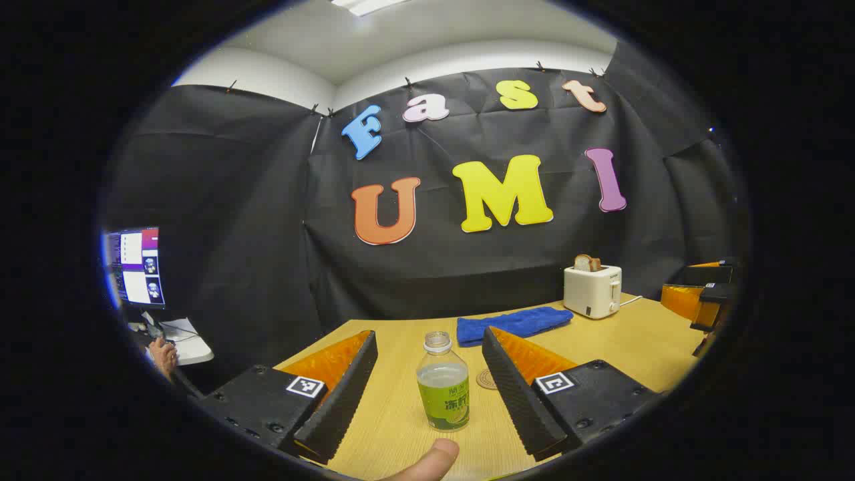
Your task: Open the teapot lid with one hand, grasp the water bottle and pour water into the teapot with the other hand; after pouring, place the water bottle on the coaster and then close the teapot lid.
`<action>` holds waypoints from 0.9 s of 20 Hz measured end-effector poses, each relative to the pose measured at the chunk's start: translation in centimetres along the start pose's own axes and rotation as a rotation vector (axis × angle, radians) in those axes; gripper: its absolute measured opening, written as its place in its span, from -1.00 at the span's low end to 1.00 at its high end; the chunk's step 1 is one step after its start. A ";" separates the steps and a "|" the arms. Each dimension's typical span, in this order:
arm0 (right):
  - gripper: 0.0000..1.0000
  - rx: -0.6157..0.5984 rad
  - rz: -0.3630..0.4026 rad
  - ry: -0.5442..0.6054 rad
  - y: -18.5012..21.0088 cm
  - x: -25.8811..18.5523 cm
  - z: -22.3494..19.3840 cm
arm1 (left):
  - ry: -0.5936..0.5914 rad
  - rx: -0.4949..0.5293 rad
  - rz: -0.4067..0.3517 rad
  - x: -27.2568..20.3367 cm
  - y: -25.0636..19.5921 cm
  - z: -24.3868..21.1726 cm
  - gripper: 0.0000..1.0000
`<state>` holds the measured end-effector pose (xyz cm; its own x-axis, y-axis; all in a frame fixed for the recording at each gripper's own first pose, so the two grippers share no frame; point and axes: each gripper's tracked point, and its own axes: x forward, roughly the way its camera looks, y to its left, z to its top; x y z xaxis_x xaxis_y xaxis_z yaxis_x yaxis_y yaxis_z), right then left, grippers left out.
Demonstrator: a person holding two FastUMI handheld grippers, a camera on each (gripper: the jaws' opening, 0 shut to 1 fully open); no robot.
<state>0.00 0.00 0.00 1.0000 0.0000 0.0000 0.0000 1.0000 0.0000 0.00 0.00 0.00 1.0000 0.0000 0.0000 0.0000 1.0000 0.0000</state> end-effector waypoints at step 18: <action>0.90 0.003 -0.007 0.011 -0.1 0.2 -0.6 | 0.016 -0.057 -0.018 0.1 0.8 -0.2 0.96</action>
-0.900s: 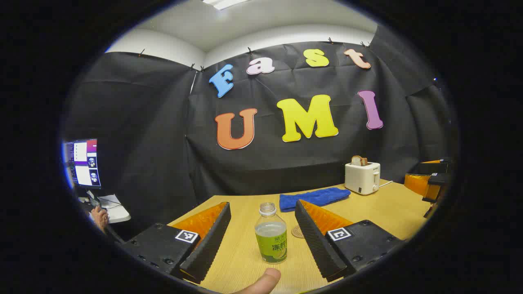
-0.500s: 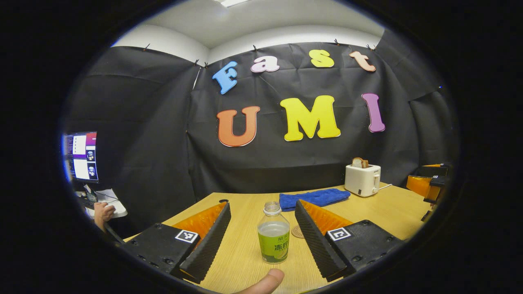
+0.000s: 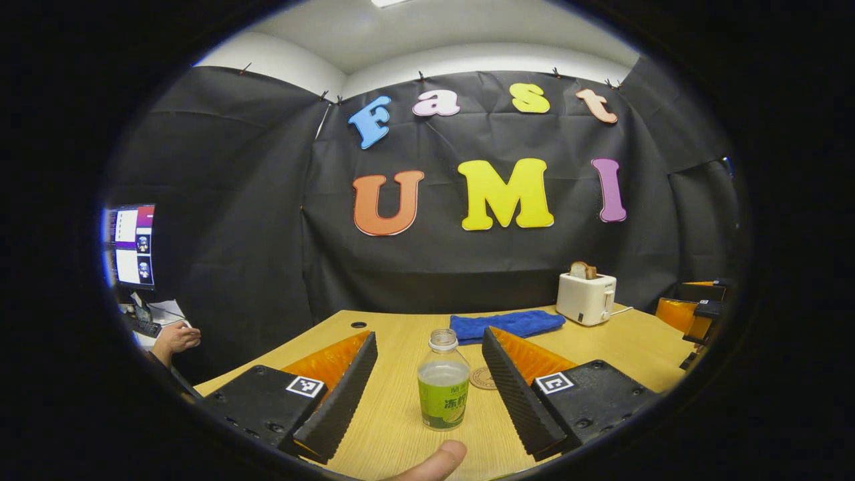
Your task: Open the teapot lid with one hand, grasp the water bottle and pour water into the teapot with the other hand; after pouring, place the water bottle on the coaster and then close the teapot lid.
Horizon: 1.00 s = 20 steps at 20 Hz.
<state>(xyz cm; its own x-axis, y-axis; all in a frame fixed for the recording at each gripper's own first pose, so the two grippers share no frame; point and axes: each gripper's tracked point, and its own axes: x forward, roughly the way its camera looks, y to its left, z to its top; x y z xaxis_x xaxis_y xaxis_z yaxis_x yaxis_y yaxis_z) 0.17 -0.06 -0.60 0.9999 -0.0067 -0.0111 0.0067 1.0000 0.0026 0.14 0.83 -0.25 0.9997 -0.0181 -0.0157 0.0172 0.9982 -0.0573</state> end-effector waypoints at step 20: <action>0.90 0.016 0.145 0.126 8.5 6.5 -8.2 | 0.032 0.063 -0.017 0.5 -0.6 -1.4 0.97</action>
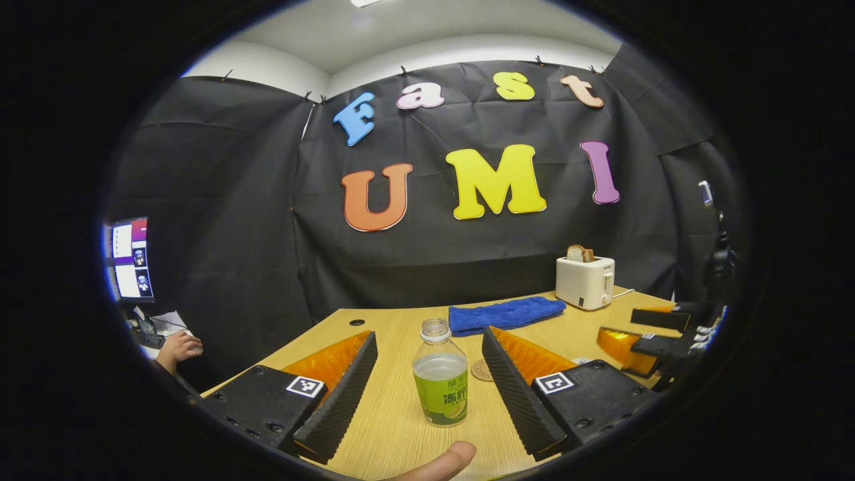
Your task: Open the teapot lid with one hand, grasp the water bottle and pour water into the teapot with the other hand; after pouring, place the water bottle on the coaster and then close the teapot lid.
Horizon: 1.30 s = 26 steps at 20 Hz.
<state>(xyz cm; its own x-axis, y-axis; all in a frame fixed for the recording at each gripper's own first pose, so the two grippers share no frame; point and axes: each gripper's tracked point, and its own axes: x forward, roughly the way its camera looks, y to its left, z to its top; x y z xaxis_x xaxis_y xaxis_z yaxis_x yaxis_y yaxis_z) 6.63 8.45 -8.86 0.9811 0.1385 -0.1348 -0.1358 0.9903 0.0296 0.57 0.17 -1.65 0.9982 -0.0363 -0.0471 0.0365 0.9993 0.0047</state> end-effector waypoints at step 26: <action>-0.92 0.041 0.091 0.084 2.8 2.9 -4.0 | 0.021 -0.026 -0.050 0.3 -0.3 -0.7 0.97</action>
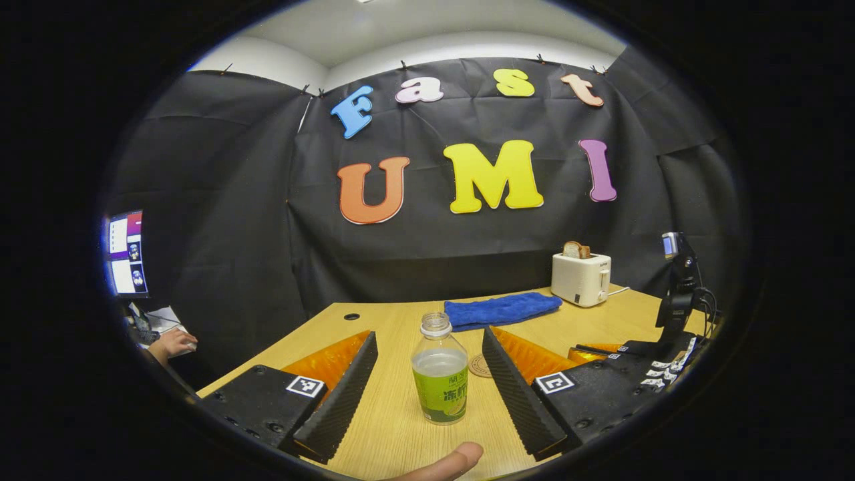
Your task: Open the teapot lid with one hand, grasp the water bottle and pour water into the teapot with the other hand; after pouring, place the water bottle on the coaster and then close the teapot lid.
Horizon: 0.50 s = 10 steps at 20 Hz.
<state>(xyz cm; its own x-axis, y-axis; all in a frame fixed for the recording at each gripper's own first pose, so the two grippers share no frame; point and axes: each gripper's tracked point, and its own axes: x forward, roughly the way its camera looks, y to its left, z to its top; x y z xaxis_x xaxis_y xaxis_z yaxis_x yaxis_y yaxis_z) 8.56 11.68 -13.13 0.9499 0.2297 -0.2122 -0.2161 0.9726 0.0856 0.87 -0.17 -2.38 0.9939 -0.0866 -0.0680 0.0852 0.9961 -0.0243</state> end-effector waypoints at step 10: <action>-1.00 0.005 -0.007 -0.164 -0.3 -4.2 7.1 | 0.035 -0.094 -0.029 0.2 2.0 -0.4 0.97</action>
<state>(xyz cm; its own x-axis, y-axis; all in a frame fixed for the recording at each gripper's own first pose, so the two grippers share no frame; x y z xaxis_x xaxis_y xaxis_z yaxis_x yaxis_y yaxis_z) 6.26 10.19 -5.34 0.9755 0.2140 -0.0511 -0.2089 0.9738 0.0898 1.25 1.77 -2.88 0.9878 -0.1181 -0.1011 0.1057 0.9871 -0.1204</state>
